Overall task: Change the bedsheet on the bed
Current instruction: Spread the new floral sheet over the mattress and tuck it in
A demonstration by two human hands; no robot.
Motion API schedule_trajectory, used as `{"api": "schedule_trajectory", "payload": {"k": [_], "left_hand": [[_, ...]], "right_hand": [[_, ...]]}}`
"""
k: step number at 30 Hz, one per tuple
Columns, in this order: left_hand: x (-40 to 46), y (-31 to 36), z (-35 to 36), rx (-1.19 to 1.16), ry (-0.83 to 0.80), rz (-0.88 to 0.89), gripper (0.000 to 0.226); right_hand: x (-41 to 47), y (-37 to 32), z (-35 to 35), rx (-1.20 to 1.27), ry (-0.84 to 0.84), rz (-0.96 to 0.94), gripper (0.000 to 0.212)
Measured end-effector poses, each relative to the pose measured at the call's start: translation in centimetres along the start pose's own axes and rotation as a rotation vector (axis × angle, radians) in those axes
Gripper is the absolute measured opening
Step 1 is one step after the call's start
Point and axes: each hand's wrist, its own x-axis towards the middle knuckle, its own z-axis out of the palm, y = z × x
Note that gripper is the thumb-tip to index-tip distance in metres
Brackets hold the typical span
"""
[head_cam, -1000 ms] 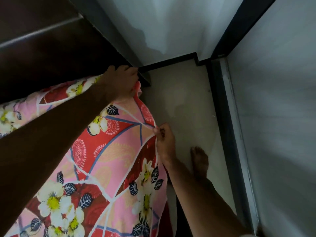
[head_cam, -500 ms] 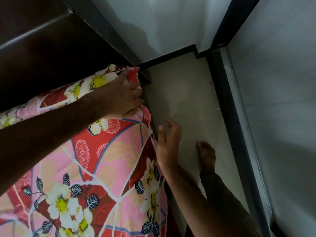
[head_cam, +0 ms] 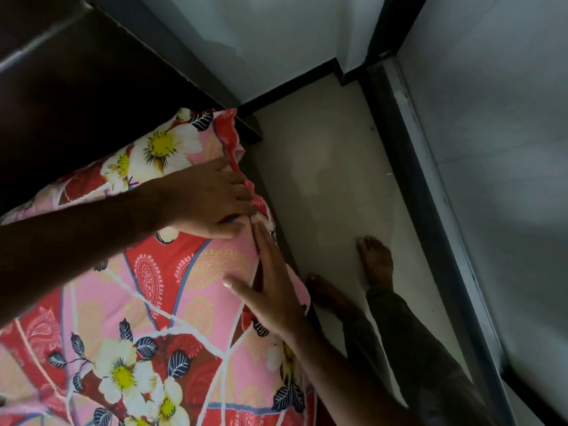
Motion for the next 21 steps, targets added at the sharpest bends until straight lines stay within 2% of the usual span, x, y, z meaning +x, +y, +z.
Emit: {"api": "schedule_trajectory", "payload": {"k": [4, 7, 10, 12, 15, 18, 21], "left_hand": [[2.5, 0.5, -1.3, 0.004, -0.275, -0.035, 0.058], [3.4, 0.4, -1.4, 0.012, -0.369, -0.052, 0.053], [3.6, 0.8, -1.6, 0.056, -0.472, -0.042, 0.050], [3.6, 1.0, -1.6, 0.038, -0.481, -0.051, 0.050], [3.6, 0.9, -0.8, -0.030, -0.424, -0.072, 0.052], [3.9, 0.8, -0.2, -0.071, -0.367, -0.113, 0.046], [4.1, 1.0, -0.1, -0.105, -0.315, -0.148, 0.047]], "right_hand": [[1.5, 0.8, -0.3, 0.276, 0.008, 0.156, 0.079], [2.1, 0.5, -0.4, 0.291, 0.005, 0.227, 0.068], [1.7, 0.4, 0.3, 0.337, -0.016, 0.199, 0.057], [1.6, 0.7, 0.2, 0.345, -0.046, 0.252, 0.054], [1.7, 1.1, -0.4, 0.233, -0.113, 0.396, 0.056], [1.9, 0.7, -0.7, 0.119, -0.144, 0.444, 0.054], [3.0, -1.2, -2.1, -0.210, -0.274, 0.377, 0.060]]}}
